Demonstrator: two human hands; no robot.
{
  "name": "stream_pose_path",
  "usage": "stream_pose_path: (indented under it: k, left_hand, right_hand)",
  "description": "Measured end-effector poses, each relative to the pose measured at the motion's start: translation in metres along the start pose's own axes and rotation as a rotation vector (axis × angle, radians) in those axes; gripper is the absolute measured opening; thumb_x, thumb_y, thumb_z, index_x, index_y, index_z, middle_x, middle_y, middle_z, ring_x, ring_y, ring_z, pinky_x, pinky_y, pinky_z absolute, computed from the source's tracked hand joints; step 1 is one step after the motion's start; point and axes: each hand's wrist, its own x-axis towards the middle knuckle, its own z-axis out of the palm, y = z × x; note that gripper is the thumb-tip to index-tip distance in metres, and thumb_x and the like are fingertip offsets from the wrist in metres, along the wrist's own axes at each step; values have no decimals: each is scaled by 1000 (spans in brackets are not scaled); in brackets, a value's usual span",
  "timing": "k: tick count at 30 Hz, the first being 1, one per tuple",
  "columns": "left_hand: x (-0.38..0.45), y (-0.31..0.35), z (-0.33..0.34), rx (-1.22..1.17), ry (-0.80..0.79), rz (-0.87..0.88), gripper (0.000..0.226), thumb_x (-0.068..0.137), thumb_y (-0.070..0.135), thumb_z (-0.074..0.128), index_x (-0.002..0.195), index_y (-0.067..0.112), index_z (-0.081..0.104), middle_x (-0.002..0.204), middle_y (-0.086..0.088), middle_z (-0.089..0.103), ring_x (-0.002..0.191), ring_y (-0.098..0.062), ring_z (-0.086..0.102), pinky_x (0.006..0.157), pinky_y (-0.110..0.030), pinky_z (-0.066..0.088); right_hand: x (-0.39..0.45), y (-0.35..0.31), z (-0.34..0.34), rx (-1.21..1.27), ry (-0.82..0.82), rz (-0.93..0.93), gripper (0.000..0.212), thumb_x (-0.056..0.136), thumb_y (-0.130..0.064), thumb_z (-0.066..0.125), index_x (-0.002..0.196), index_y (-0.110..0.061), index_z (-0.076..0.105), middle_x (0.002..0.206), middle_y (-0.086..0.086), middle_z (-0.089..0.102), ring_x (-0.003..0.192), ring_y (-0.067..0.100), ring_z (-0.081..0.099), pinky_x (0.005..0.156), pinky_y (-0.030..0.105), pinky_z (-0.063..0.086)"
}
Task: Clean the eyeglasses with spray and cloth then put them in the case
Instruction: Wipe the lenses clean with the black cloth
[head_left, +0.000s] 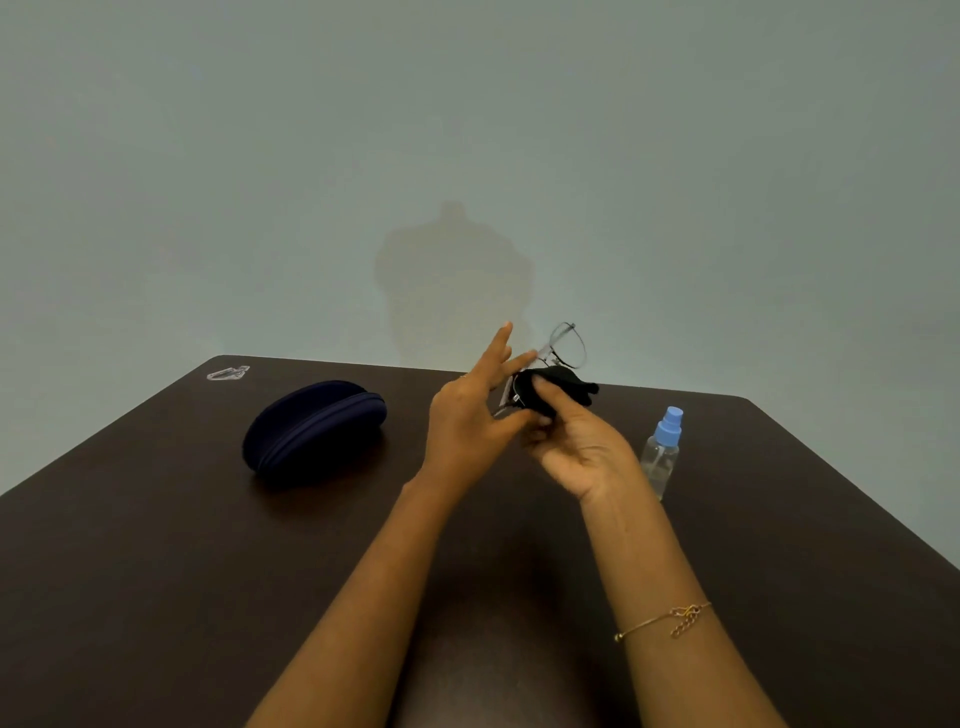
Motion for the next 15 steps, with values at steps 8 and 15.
stream_pose_path:
  k: [8,15]
  left_hand:
    - [-1,-3,6,-16,-209,-48,93,70,15,76,142,23,18,129,1,58,124,-8,45,104,-34,40]
    - [0,-7,1,104,-144,-19,100,66,25,78,141,32,11,128,8,58,122,-13,47,91,-10,26]
  right_hand:
    - [2,4,2,200,138,49,25,81,-26,66,95,-6,60,94,13,67,101,29,62,96,38,48]
    - [2,5,5,143,116,60,36,78,-11,68,112,-4,56,102,13,64,98,27,61,80,32,55]
